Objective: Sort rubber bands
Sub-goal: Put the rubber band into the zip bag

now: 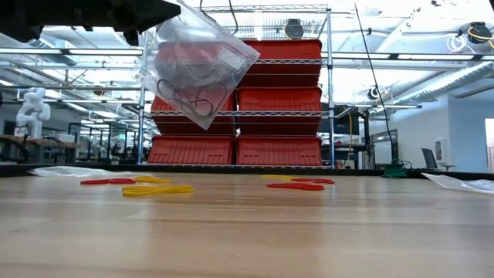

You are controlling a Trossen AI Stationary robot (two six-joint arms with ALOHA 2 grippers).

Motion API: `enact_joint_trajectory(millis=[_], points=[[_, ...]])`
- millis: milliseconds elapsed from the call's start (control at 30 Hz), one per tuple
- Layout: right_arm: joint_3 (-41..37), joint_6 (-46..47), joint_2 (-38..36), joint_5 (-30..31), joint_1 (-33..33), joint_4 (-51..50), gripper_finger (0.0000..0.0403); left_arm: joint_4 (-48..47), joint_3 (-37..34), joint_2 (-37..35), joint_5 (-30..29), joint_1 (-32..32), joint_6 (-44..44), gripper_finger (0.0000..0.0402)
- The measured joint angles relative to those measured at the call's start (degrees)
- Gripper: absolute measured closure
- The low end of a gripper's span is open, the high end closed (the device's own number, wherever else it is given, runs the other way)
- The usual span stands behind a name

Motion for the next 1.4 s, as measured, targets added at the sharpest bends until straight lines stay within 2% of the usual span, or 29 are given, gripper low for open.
enact_joint_trajectory(millis=[600, 1067, 1400], points=[[0.0, -1.0, 0.0, 0.0, 0.9, 1.2, 0.0403, 0.0, 0.0, 0.0, 0.0, 0.0, 0.0, 0.0401], [0.1, -2.5, 0.0, -0.2, -2.9, -0.7, 0.0403, 0.0, 0.0, 0.0, 0.1, 0.0, -0.1, 0.0401], [0.1, -7.7, 0.0, -0.2, -4.3, 3.3, 0.0403, 0.0, 0.0, 0.0, 0.1, 0.0, -0.1, 0.0401]])
